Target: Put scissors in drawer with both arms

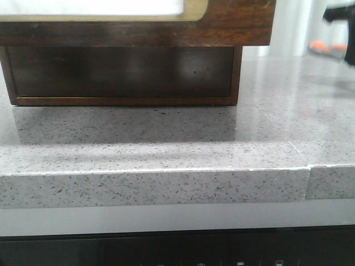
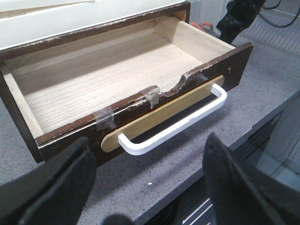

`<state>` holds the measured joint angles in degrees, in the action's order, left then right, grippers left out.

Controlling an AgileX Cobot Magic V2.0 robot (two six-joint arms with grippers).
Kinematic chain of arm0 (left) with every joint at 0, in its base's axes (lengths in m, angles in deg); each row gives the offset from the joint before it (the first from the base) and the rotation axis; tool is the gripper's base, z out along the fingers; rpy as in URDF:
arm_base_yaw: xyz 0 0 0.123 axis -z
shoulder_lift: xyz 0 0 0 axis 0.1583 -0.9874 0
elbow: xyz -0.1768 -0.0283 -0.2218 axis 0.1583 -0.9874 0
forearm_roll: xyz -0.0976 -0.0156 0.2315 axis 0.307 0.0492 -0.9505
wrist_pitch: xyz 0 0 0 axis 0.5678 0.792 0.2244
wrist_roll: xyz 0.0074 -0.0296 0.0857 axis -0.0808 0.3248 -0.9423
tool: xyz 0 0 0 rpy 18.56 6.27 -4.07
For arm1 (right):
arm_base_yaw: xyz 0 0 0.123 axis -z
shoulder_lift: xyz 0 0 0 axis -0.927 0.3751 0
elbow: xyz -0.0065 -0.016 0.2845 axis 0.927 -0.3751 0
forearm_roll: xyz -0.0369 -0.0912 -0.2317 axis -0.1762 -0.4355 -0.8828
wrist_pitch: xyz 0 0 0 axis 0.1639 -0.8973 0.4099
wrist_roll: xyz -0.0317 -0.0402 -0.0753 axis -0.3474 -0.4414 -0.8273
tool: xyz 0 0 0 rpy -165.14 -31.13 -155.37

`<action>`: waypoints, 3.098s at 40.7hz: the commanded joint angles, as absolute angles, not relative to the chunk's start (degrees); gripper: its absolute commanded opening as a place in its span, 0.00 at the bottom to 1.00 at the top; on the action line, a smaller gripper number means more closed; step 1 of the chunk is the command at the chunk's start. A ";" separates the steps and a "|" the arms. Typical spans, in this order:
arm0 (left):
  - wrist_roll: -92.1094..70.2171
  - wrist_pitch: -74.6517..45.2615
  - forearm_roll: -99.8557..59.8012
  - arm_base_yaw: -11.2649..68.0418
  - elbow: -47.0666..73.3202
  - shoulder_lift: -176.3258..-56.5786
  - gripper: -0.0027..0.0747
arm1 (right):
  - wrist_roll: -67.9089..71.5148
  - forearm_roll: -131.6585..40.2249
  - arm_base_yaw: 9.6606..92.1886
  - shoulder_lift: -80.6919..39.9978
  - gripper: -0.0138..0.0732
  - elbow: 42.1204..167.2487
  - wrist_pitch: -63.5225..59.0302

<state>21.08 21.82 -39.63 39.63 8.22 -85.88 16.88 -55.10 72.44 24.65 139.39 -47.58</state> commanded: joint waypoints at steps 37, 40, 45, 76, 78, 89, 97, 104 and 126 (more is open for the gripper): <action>21.53 17.84 -38.71 40.15 10.15 -86.40 0.66 | -6.21 -54.42 33.32 -5.35 0.28 141.04 -27.06; 21.53 17.84 -38.71 40.15 10.15 -86.40 0.66 | -8.20 -54.42 30.53 -3.70 0.28 141.04 -27.06; 21.53 17.84 -38.71 40.15 10.15 -86.40 0.66 | -10.52 -54.42 27.71 -0.62 0.28 141.04 -27.11; 21.53 17.84 -38.71 40.15 10.15 -86.40 0.66 | -10.94 -60.75 27.34 10.33 0.42 141.04 -39.20; 21.53 17.84 -38.71 40.15 10.15 -86.40 0.66 | -10.94 -60.75 27.34 10.33 0.49 141.04 -39.14; 21.53 17.84 -38.71 40.15 10.15 -86.40 0.66 | -10.68 -61.12 27.40 10.04 0.56 141.04 -38.92; 21.53 17.84 -38.71 40.15 10.15 -86.40 0.66 | -4.20 -61.12 27.40 6.73 0.56 141.04 -38.96; 21.53 17.84 -38.71 40.15 10.15 -86.40 0.66 | 6.60 -61.12 27.40 0.70 0.56 140.18 -41.57; 21.53 17.84 -38.71 40.15 10.15 -86.40 0.66 | 23.86 -61.23 27.40 -29.57 0.56 111.47 -32.24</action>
